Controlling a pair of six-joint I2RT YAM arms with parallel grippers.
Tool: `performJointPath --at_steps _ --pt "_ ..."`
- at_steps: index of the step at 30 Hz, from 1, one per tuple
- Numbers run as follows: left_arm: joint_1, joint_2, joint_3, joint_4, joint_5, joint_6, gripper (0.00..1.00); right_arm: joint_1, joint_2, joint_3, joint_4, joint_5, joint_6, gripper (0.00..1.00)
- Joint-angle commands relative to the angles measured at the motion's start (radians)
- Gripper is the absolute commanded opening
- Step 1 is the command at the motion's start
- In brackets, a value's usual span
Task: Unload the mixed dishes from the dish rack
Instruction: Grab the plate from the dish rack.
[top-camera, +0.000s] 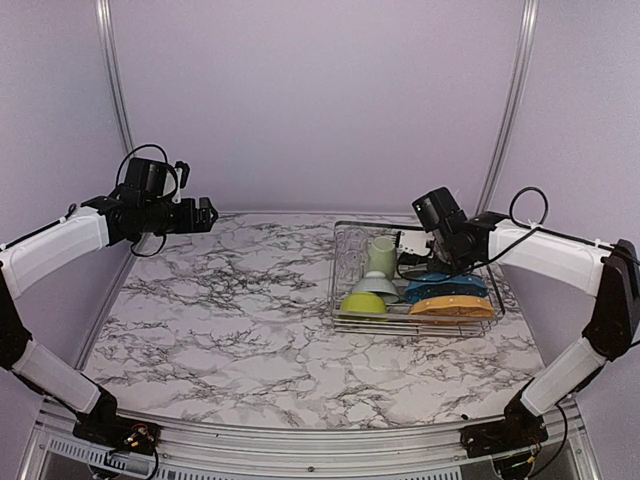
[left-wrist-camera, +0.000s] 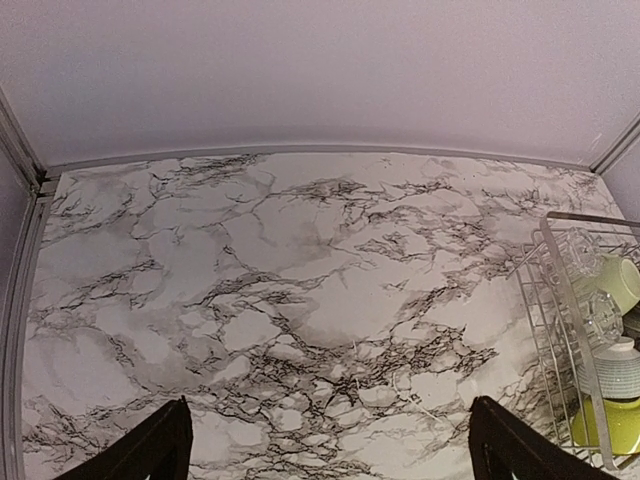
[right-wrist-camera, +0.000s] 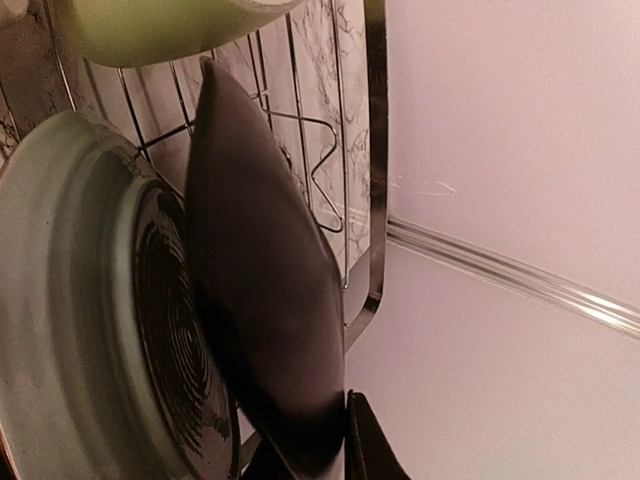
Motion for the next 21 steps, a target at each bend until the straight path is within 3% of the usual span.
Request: performJointPath --at_steps 1,11,21 --pt "-0.001 0.005 0.035 -0.011 -0.012 0.013 0.99 -0.002 -0.047 0.0 0.019 0.045 -0.035 0.11" --pt "-0.002 0.003 0.04 -0.01 -0.005 0.012 0.99 0.02 -0.08 0.0 0.033 0.093 -0.08 0.0" --pt "-0.001 -0.003 0.036 -0.003 0.006 0.004 0.99 0.035 -0.109 0.053 0.051 0.166 -0.133 0.0"
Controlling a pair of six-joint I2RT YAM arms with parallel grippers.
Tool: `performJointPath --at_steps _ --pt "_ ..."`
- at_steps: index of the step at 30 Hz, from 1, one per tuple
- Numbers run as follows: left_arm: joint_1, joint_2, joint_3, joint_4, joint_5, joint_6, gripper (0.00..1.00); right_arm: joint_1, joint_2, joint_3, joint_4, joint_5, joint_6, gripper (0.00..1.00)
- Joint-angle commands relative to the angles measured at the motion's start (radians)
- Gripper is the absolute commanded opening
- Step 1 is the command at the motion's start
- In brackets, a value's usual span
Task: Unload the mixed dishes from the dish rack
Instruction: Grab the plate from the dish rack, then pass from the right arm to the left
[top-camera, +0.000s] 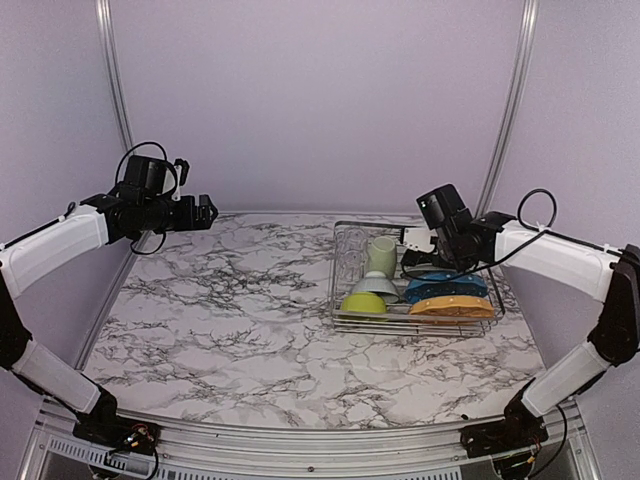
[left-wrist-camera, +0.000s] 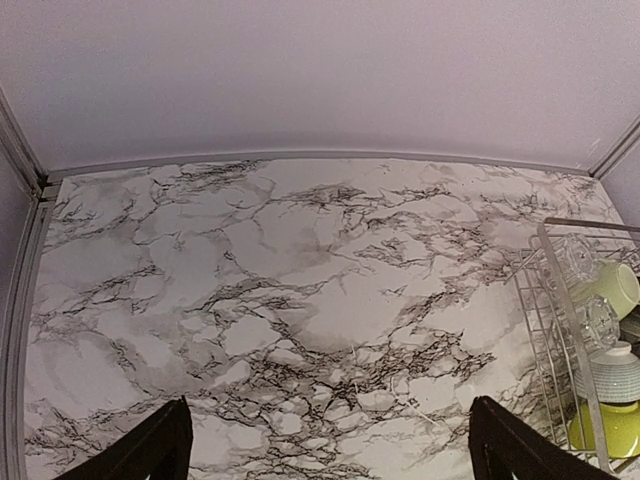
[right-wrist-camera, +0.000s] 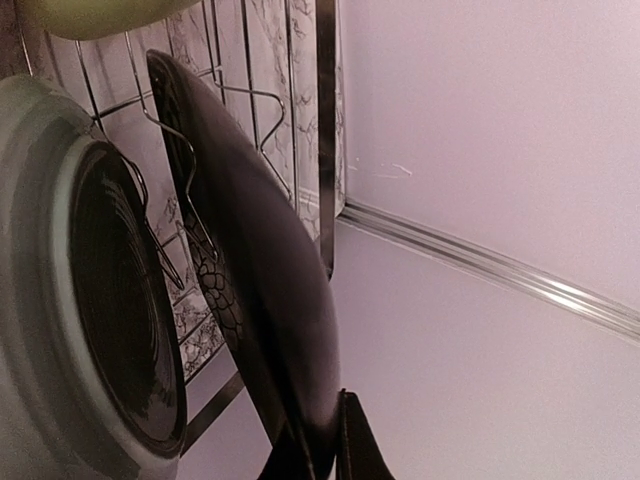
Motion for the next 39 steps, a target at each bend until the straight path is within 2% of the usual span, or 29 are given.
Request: performJointPath --at_steps 1,12,30,39 --pt "-0.001 -0.003 0.02 0.005 0.01 0.003 0.99 0.021 -0.072 0.07 0.021 0.095 -0.049 0.0" --pt "-0.002 0.002 0.029 0.024 0.022 -0.005 0.99 0.05 -0.13 0.112 0.043 0.115 -0.09 0.0" --pt "-0.002 -0.008 0.029 0.052 0.019 -0.008 0.99 0.096 -0.129 0.26 -0.072 0.057 0.014 0.0" --pt "-0.001 -0.015 0.024 0.095 0.016 -0.048 0.99 0.097 -0.125 0.33 0.01 0.099 0.036 0.0"
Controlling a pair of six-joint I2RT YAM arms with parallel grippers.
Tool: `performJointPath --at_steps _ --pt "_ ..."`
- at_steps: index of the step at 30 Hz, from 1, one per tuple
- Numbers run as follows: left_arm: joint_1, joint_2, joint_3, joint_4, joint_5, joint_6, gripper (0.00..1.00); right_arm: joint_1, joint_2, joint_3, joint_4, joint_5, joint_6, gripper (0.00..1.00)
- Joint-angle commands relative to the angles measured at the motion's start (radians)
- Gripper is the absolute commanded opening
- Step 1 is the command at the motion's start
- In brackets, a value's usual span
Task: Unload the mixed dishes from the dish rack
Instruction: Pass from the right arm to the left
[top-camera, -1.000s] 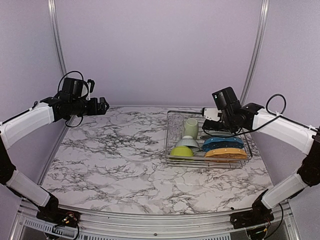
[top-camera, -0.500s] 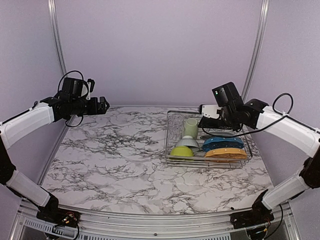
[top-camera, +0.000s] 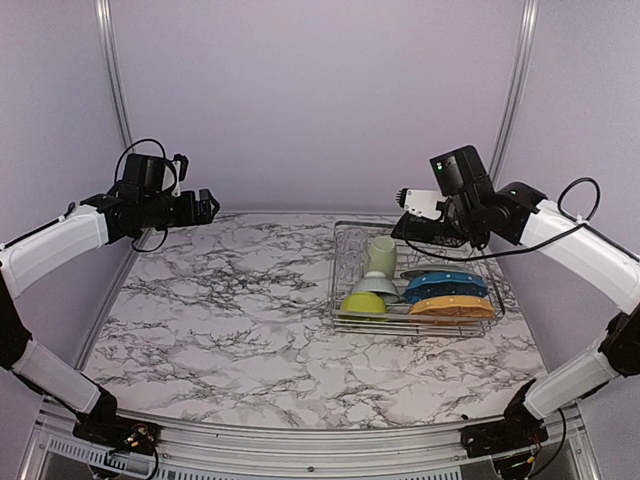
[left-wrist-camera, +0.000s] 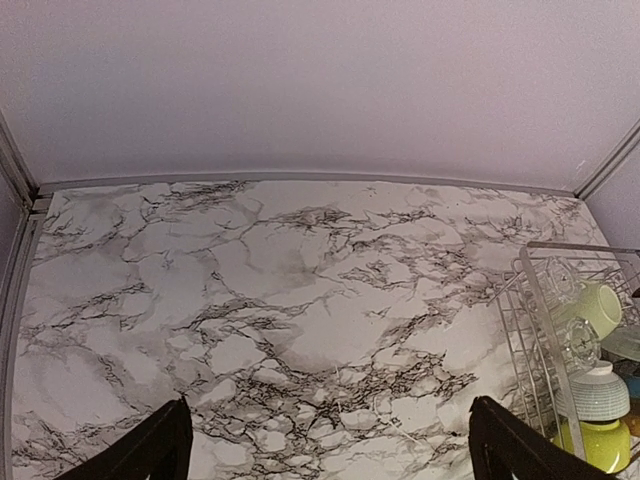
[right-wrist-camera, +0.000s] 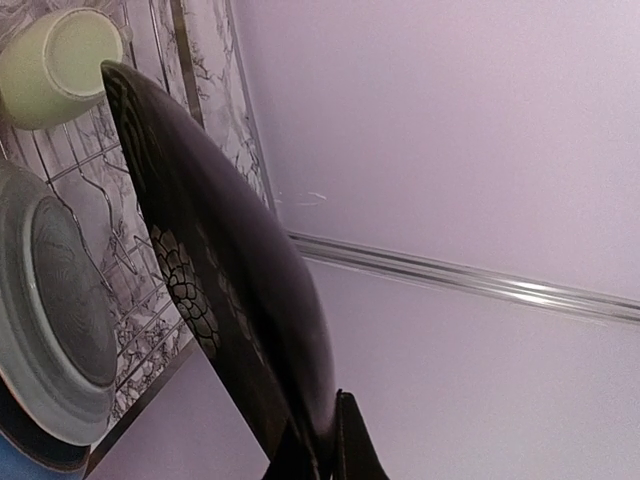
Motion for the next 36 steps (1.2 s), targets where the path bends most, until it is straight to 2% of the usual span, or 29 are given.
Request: performJointPath --at_steps 1,10,17,24,29,36 --pt "-0.001 -0.02 0.022 0.057 0.002 -0.027 0.99 0.011 -0.022 0.145 0.125 0.067 0.068 0.0" --pt "-0.001 -0.082 -0.025 0.137 0.084 -0.013 0.99 0.011 0.071 0.381 -0.004 -0.079 0.383 0.0" --pt "-0.002 -0.099 -0.025 0.143 0.184 0.016 0.99 0.011 0.16 0.56 -0.11 -0.317 0.642 0.0" --pt "-0.003 -0.146 -0.077 0.214 0.358 0.027 0.99 0.011 0.196 0.618 -0.094 -0.574 0.838 0.0" --pt "-0.005 -0.183 -0.139 0.282 0.453 0.023 0.99 0.008 0.203 0.592 -0.023 -0.738 0.965 0.0" --pt "-0.03 -0.182 -0.182 0.328 0.508 0.002 0.91 -0.002 0.237 0.57 0.049 -0.978 1.117 0.0"
